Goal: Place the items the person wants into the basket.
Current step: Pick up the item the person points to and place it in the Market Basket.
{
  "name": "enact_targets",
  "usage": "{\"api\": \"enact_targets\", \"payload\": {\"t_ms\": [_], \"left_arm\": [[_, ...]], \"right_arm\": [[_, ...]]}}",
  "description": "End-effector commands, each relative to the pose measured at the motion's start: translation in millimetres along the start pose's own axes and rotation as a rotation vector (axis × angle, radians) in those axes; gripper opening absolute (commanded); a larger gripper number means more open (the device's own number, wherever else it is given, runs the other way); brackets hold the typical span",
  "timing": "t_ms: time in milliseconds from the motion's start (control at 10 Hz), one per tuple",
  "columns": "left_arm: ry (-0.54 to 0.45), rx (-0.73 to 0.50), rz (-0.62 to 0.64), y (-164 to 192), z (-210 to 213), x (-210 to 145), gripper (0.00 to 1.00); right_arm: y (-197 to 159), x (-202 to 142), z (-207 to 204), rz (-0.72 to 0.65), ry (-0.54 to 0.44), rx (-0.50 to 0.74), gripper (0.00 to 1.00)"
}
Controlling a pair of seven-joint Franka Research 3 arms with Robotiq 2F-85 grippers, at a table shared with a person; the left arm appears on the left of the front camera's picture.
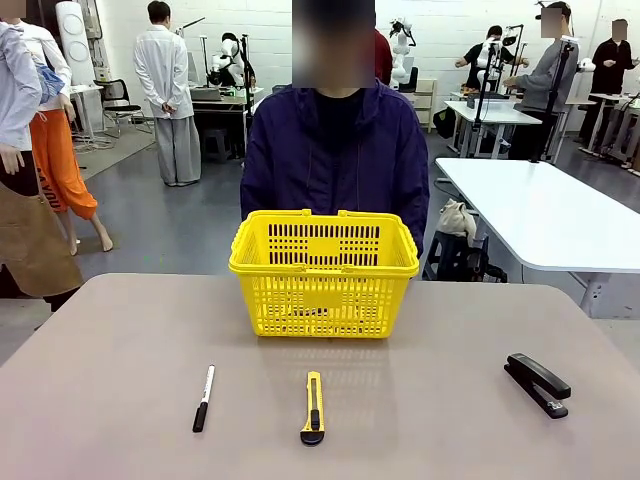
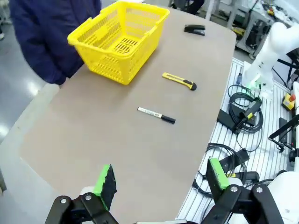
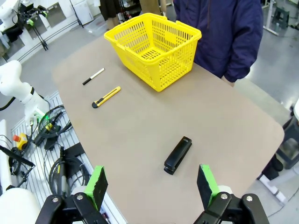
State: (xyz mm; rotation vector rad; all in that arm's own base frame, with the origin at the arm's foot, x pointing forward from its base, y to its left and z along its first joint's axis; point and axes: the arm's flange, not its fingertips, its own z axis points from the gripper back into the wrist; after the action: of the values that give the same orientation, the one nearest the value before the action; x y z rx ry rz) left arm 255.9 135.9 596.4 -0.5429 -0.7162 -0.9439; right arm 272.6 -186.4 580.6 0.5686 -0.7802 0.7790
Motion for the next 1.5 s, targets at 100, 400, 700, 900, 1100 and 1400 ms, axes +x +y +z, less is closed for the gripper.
{"api": "enact_targets", "payload": {"t_ms": [100,400,700,900,1100,1400], "left_arm": [[-0.008,0.002,0.013,16.7,-8.4,-23.9,1.0],[-0.053,0.0,0.019,15.1,-12.8,-32.1,1.0],[-0.002,0.006,0.029,14.8,-7.5,-30.2,1.0],[-0.002,0.006,0.029,14.8,-7.5,-30.2,1.0],[-0.002,0.006,0.029,14.8,-7.5,-30.2,1.0],[-0.002,0.006,0.029,14.8,-7.5,-30.2,1.0]], "right_arm": [[-1.6,2.3,-0.5,0.014,-0.037,0.014,1.0],[-1.6,2.3,-0.5,0.014,-0.037,0.014,1.0],[-1.6,2.3,-0.5,0.014,-0.037,0.014,1.0],[-1.6,2.3,-0.5,0.014,-0.037,0.014,1.0],[-1.6,2.3,-0.5,0.014,-0.037,0.014,1.0],[-1.6,2.3,-0.5,0.014,-0.037,0.014,1.0]]}}
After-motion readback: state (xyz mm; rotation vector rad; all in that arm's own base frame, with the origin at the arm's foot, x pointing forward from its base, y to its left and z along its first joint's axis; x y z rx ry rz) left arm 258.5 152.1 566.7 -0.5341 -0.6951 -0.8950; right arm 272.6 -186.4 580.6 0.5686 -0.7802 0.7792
